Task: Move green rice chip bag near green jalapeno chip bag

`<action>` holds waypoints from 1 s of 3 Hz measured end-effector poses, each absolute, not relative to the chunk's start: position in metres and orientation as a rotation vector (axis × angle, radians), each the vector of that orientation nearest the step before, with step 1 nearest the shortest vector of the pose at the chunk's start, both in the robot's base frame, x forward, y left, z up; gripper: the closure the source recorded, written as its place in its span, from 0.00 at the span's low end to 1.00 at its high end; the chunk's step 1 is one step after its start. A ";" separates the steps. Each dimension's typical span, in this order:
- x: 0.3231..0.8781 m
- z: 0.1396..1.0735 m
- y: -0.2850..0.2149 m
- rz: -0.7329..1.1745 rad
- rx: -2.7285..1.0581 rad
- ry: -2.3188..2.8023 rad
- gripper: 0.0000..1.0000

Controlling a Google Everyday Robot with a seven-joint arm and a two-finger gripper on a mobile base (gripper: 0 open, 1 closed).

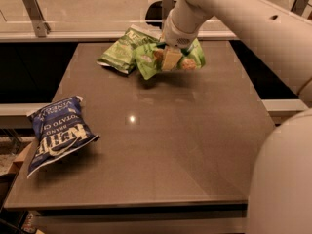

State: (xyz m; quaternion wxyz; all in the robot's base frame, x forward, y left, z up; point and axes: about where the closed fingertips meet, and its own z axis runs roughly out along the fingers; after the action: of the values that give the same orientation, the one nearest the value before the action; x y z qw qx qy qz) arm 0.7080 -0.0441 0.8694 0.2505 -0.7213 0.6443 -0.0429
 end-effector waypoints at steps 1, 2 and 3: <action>0.719 0.853 -0.035 -0.117 -2.014 1.731 1.00; 0.725 0.844 -0.030 -0.117 -2.044 1.717 1.00; 0.728 0.839 -0.028 -0.117 -2.057 1.711 1.00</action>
Offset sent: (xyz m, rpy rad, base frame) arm 0.0238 0.0168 -0.0300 -0.0522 0.0136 0.0732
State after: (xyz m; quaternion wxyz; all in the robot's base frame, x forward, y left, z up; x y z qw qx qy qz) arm 0.7277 -0.0279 0.8395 0.2294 -0.7475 0.6219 -0.0425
